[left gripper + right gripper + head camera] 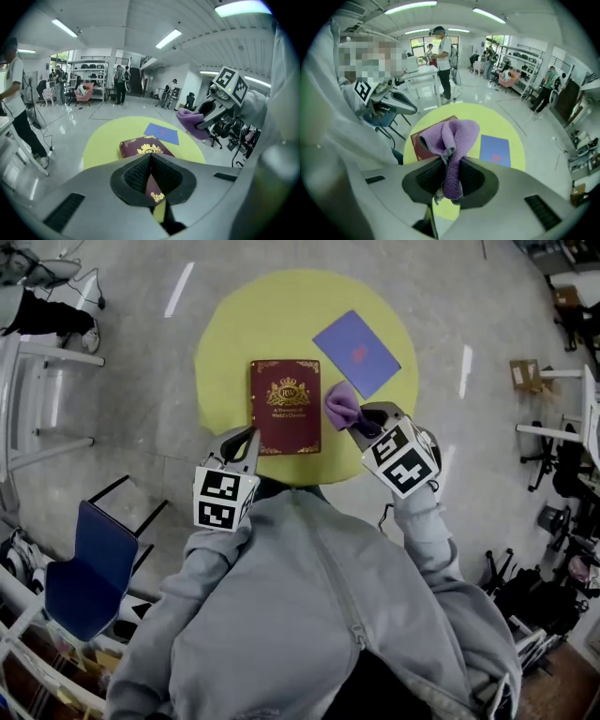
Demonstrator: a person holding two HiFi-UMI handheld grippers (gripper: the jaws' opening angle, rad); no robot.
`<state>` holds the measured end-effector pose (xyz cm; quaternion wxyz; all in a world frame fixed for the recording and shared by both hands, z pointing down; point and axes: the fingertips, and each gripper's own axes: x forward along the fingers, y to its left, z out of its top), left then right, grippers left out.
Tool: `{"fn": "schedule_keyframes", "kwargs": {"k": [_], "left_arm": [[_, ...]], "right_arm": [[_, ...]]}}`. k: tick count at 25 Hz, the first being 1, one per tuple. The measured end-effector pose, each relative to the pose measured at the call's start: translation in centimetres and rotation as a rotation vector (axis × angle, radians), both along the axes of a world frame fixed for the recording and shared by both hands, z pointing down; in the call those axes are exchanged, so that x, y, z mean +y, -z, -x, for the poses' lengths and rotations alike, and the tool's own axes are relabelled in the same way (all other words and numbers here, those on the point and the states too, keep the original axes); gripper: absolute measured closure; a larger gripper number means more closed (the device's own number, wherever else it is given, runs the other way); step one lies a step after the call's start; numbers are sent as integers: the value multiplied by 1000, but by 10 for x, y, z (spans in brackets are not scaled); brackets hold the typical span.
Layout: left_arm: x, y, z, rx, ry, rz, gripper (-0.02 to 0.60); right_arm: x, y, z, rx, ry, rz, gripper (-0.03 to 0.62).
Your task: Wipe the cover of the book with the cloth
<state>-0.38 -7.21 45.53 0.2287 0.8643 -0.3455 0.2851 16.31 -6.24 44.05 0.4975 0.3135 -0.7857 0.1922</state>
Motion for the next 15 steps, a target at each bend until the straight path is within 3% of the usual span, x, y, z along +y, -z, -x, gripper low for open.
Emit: {"fn": "schedule_keyframes", "kwargs": {"k": [15], "left_arm": [[-58, 207, -23, 138, 10, -416, 565]], "right_arm": [[-54, 203, 11, -117, -126, -578, 498]]}}
